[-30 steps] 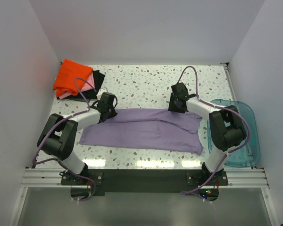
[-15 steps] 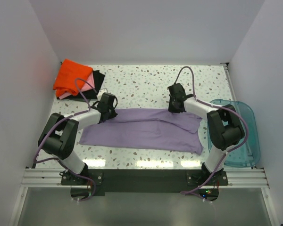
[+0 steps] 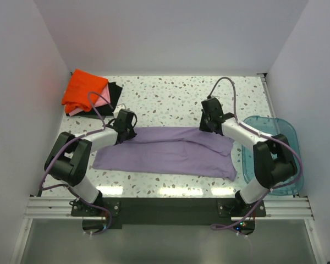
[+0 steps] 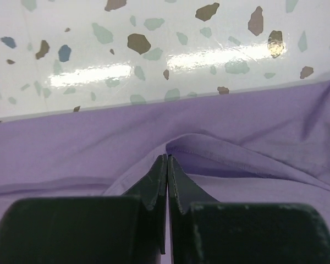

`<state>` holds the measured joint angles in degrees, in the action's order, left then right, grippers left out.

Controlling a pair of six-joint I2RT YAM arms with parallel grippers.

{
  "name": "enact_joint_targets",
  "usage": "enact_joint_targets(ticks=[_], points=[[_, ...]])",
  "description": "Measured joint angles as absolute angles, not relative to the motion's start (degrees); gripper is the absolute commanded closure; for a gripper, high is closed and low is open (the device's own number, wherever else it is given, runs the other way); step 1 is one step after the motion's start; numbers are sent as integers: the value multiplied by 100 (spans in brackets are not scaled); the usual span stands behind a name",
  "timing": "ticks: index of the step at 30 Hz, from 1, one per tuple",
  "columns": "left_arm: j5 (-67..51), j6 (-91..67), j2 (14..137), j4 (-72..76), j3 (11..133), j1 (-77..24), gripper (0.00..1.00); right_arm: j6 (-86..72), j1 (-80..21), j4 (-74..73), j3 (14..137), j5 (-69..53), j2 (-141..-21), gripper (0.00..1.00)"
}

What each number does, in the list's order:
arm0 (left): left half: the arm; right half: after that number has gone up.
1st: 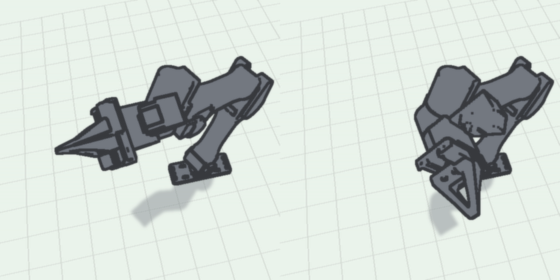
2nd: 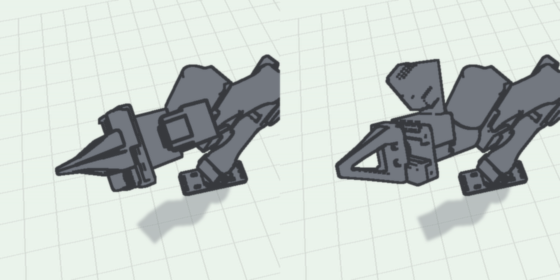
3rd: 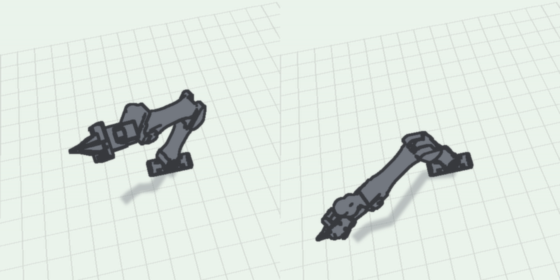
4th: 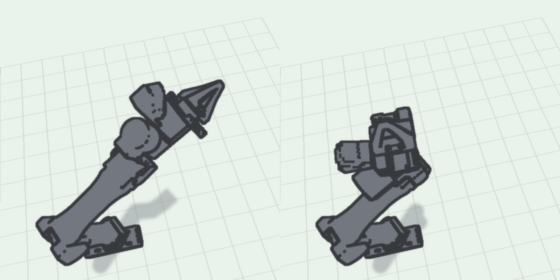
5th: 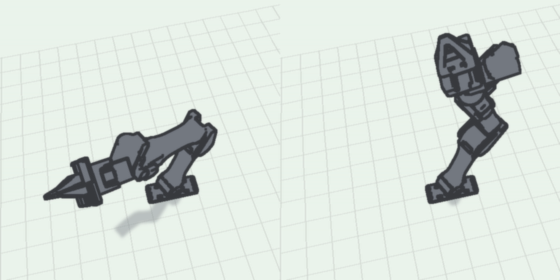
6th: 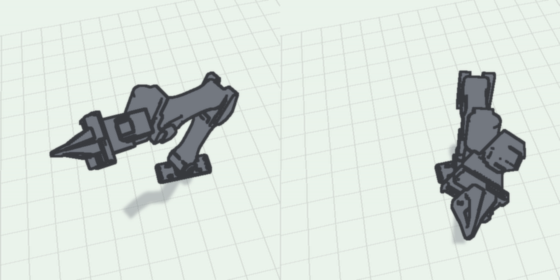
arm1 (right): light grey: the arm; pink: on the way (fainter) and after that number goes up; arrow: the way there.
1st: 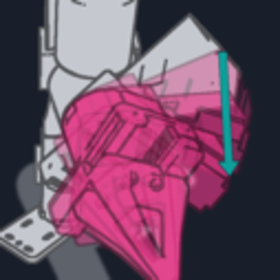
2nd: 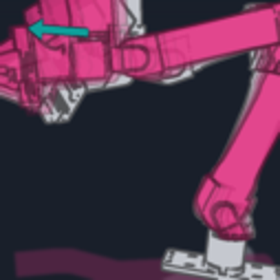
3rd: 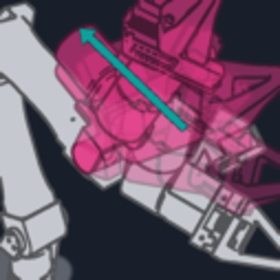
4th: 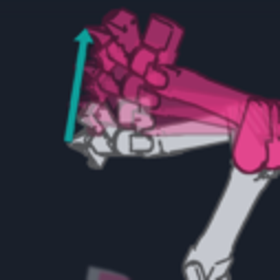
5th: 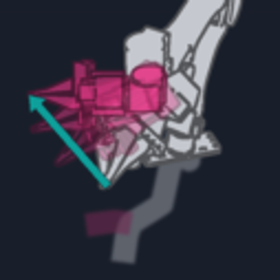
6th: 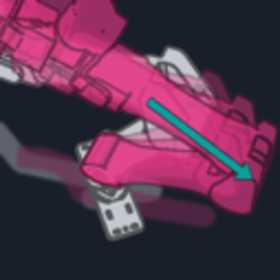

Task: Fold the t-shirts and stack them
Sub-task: Fold the tshirt

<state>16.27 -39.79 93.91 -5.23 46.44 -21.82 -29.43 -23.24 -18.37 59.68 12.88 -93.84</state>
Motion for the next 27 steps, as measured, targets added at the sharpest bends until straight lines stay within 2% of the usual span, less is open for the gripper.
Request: enact_joint_targets(ticks=[7, 18, 27], points=[[1629, -3962, 9380, -499, 4624, -2182, 76, -3190, -2502, -1846, 5290, 1253, -8230, 100], [1647, -3938, 9109, -539, 4390, -2182, 76, -3933, -3551, -1973, 3977, 1455, -6845, 100], [1647, -3938, 8945, -534, 4320, -2185, 76, -4331, -4160, -1872, 3553, 1734, -6781, 100]])
